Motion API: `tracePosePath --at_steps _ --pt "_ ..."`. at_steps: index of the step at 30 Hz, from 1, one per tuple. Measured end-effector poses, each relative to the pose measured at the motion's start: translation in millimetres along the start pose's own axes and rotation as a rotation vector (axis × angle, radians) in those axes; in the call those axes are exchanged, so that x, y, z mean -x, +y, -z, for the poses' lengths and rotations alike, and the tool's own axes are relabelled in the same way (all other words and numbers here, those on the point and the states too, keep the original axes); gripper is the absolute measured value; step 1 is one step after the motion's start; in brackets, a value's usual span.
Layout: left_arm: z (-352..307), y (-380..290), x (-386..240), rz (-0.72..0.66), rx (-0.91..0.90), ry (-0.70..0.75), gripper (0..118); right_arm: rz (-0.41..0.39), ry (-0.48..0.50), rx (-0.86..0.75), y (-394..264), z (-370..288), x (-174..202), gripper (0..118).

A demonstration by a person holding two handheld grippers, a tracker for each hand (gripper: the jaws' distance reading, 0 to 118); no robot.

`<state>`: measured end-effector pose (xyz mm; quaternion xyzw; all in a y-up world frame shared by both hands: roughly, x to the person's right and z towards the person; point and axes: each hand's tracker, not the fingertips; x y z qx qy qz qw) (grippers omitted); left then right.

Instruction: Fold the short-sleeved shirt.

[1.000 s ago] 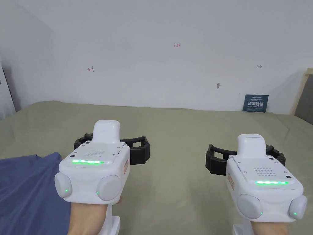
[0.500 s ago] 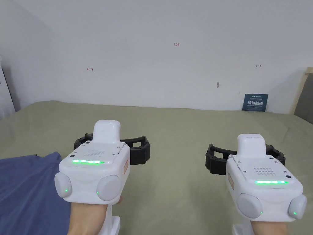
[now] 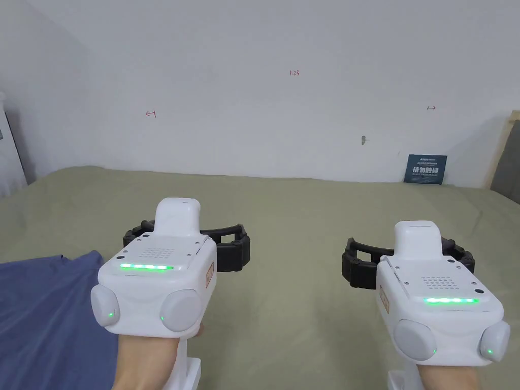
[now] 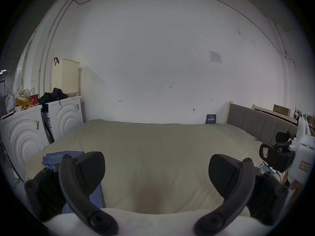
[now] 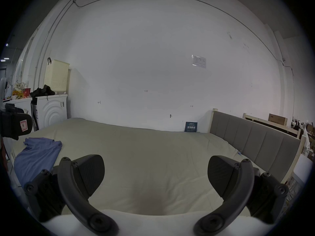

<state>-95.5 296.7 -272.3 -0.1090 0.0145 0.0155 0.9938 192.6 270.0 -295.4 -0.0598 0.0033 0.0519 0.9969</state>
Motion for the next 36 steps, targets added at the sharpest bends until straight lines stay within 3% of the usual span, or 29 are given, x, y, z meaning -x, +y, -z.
tracePosePath --at_steps 25,36 --pt "0.9 -1.2 3.1 0.024 -0.017 0.015 118 0.013 0.001 -0.02 -1.7 -0.9 -0.7 118" --pt "1.6 -2.0 2.4 0.04 -0.039 0.011 118 -0.061 0.018 -0.054 1.3 -3.3 4.5 118"
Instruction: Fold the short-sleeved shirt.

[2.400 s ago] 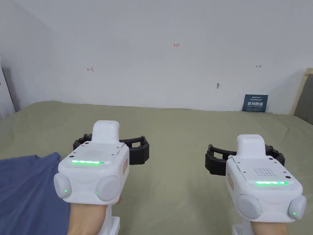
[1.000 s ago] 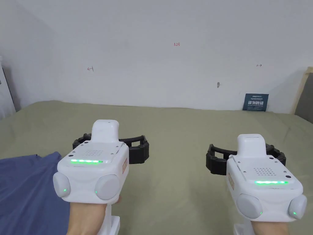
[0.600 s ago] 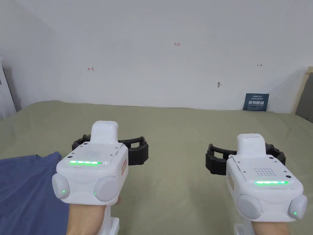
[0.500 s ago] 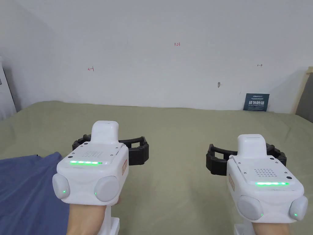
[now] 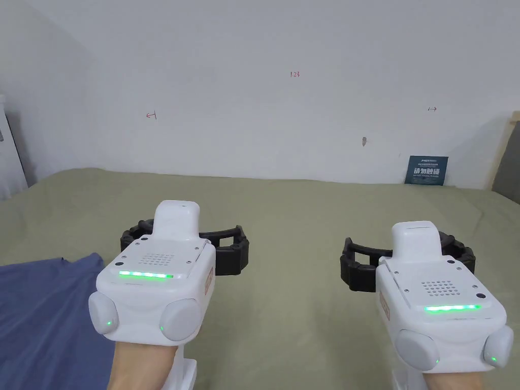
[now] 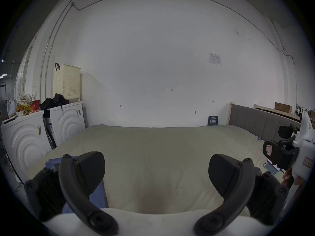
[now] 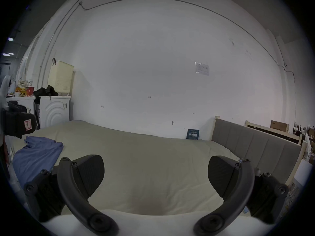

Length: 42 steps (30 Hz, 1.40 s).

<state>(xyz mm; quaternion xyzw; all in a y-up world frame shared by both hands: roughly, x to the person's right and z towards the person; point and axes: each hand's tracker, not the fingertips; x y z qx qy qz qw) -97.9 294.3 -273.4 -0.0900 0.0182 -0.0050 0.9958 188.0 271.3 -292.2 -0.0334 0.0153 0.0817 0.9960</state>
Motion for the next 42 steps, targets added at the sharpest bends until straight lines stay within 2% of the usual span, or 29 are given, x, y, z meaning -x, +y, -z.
tracePosePath --at_steps 6,9,22,23,24,25,26,27,35,39,42 --pt "0.0 -0.4 -0.4 -0.004 0.001 -0.002 118 0.041 -0.019 0.017 -2.2 2.3 -2.7 118" --pt "1.6 0.1 3.0 -0.029 0.04 -0.046 118 0.038 -0.016 0.014 -2.2 1.3 -3.3 118" --pt "2.3 0.2 4.8 -0.026 0.041 -0.023 118 0.052 -0.013 0.011 1.0 1.3 -3.4 116" --pt "0.6 0.1 4.5 -0.027 0.043 -0.025 102 0.06 -0.017 0.033 2.4 0.5 -3.5 104" --pt "0.2 -0.1 4.4 -0.032 0.051 -0.033 67 0.073 0.003 0.065 3.8 0.0 -4.2 78" --pt "2.7 -1.2 4.3 -0.036 0.06 -0.042 10 0.087 0.018 0.073 4.0 0.9 -5.6 34" --pt "6.1 -2.4 2.0 -0.065 0.051 0.0 1 0.086 0.001 0.062 2.3 3.7 -5.1 1" --pt "7.9 -3.2 1.2 -0.053 0.068 -0.016 1 0.092 -0.027 0.037 -1.0 3.6 -3.9 1" --pt "6.8 -1.4 1.2 -0.035 0.076 -0.011 2 0.093 -0.02 0.056 -6.5 15.4 -9.6 1" --pt "2.2 -0.6 20.9 -0.045 0.052 0.059 2 0.077 0.002 0.064 -7.4 21.5 5.6 1" --pt "-6.9 2.8 49.1 -0.028 0.067 0.145 2 0.105 0.059 0.069 -3.9 30.3 31.3 1"
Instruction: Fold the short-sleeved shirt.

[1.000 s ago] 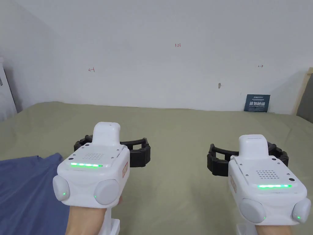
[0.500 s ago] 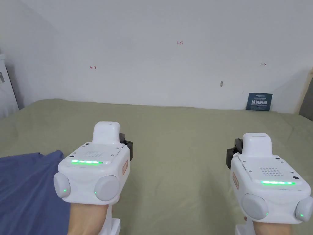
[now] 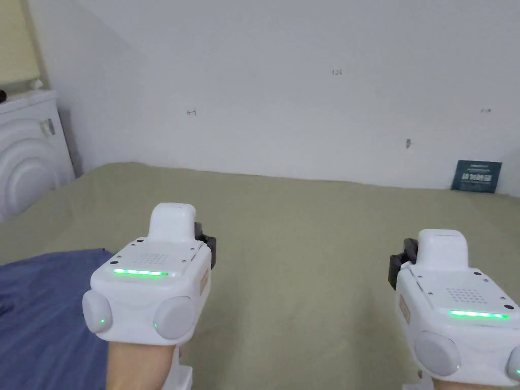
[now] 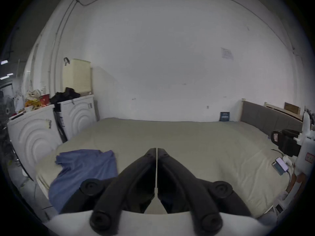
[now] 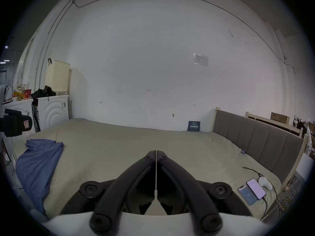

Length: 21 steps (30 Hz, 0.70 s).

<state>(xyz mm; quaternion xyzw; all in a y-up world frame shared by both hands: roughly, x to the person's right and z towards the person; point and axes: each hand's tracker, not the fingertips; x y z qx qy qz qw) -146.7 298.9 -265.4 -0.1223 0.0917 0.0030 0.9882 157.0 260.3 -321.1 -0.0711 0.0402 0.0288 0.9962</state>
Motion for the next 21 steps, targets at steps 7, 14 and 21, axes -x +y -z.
tracePosePath --at_steps 7,14,21 --pt "-37.3 -1.2 114.8 -0.054 0.026 0.246 2 -0.019 0.257 0.0 9.7 17.6 108.5 1" --pt "-91.2 -16.3 197.9 -0.095 0.043 0.446 2 0.012 0.485 0.027 20.3 11.9 198.6 1" --pt "-108.5 -27.2 229.3 -0.119 0.07 0.503 2 -0.033 0.561 0.026 21.3 2.6 241.5 1"
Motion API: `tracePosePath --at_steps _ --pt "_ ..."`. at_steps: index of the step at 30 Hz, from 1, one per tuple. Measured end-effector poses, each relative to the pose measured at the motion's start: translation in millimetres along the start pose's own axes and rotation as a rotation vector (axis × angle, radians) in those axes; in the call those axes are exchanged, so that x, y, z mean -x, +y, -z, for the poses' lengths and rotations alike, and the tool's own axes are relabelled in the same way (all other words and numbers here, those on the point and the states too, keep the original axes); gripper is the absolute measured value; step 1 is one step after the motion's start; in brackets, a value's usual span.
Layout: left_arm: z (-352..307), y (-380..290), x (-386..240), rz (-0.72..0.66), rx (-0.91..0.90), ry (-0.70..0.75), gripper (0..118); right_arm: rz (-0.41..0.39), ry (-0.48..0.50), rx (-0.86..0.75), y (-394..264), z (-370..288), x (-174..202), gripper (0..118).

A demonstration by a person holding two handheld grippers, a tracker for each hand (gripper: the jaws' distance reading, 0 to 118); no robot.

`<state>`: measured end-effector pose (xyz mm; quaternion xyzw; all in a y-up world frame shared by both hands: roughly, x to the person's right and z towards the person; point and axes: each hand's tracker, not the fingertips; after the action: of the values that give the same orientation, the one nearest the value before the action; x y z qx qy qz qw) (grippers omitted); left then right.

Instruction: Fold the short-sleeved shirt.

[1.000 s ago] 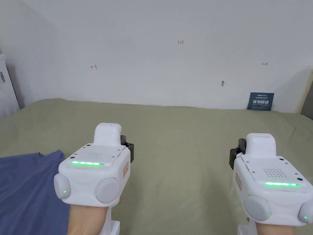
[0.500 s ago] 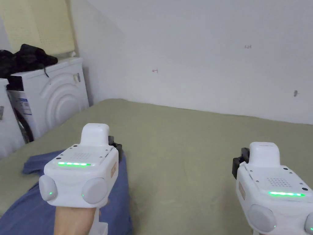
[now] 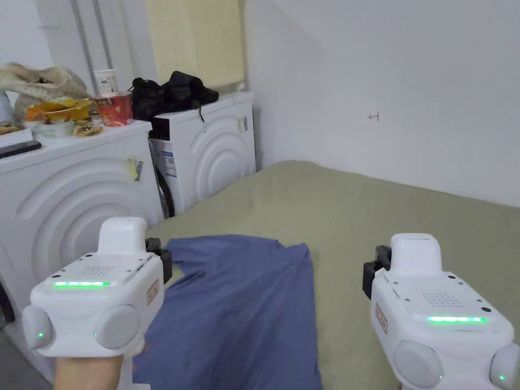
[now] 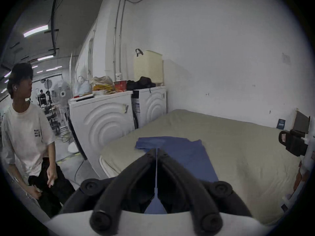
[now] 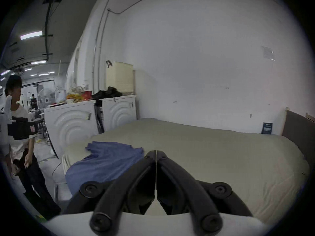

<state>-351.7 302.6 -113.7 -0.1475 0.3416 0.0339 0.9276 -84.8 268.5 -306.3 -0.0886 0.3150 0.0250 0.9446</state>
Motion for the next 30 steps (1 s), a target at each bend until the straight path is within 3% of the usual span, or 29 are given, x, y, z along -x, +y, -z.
tracePosePath --at_steps 10,18,24,28,29,30 --pt "60.7 -10.8 -22.0 -0.028 0.091 -0.082 2 -0.025 -0.003 0.052 -9.7 21.6 2.7 1" --pt "187.6 -29.5 -57.2 -0.003 0.28 -0.18 2 -0.024 -0.023 0.111 -28.3 61.5 2.9 1" --pt "299.9 -55.6 -83.5 0.002 0.534 -0.245 2 -0.015 -0.018 0.183 -53.3 99.9 4.2 1" --pt "330.0 -68.2 -93.8 0.023 0.597 -0.254 2 -0.006 -0.013 0.216 -67.9 113.0 2.4 1" --pt "335.2 -70.5 -97.0 0.042 0.631 -0.292 8 -0.011 -0.011 0.221 -72.3 114.7 2.0 1" --pt "338.9 -72.2 -99.7 0.031 0.643 -0.285 30 -0.016 -0.013 0.228 -75.9 116.4 1.9 1"
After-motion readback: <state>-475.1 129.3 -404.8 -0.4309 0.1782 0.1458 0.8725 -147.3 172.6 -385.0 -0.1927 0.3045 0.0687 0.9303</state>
